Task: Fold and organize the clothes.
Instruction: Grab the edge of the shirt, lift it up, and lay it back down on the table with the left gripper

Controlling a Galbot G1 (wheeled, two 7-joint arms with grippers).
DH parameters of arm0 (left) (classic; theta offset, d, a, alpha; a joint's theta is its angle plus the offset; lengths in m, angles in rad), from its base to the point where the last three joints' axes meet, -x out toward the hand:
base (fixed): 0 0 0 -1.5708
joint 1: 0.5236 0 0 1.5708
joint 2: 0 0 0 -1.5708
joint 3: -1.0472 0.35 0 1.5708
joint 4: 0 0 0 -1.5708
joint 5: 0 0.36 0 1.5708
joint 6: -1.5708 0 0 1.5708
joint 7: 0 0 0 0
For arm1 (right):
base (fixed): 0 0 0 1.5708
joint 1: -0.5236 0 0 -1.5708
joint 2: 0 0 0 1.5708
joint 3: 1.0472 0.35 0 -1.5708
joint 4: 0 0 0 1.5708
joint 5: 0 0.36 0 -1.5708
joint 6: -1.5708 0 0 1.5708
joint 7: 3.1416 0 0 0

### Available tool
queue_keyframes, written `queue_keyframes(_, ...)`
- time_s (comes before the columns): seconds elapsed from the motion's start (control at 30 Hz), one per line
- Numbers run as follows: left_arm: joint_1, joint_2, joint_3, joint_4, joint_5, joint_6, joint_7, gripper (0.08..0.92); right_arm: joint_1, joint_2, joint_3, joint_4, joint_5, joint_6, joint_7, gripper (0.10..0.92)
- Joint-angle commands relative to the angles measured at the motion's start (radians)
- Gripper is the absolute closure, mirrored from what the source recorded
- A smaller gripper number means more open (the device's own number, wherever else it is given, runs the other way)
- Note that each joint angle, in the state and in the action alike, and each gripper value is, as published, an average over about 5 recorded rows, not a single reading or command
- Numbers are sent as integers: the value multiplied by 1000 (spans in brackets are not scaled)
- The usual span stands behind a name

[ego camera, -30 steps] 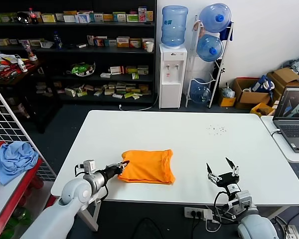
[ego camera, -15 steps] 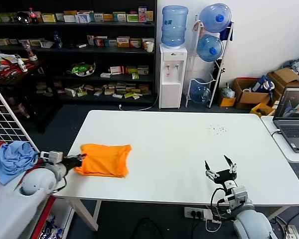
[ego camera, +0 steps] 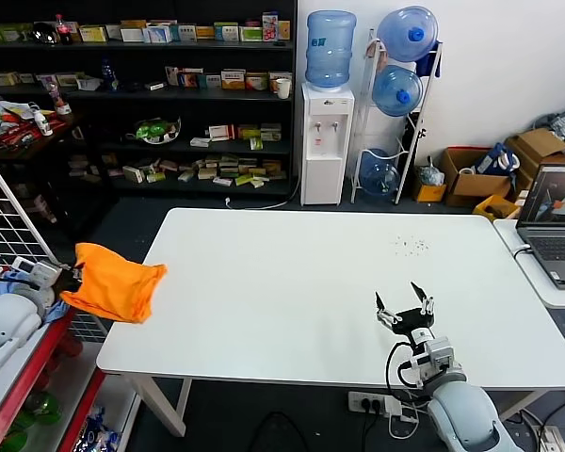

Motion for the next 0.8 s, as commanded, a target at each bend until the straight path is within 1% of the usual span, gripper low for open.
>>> queue_keyframes(0.03,-80,125,39,31,113,-13,9,870,31,11,-17,-26,-3,4,1,203)
queue_keyframes(0.13,-94,111,51,41,127,-17,11,870,29,16,-18,-28,-6,5,1,203)
queue_keyframes(0.27,-80,64,49,24,128,-15,3,870,25,19,-18,-29,-12,4,2,203)
queue_keyframes(0.37,-54,10,41,-22,110,-1,-22,870,21,24,-17,-27,-18,1,4,203)
queue_keyframes(0.57,-33,-126,42,-96,65,38,-85,870,11,41,-20,-23,-42,-8,8,203)
queue_keyframes(0.67,-32,-159,54,-148,7,70,-121,870,3,46,-14,-23,-48,-9,10,203)
queue_keyframes(0.8,-16,-179,67,-264,-88,109,-163,870,-10,47,3,-22,-51,-7,10,203)
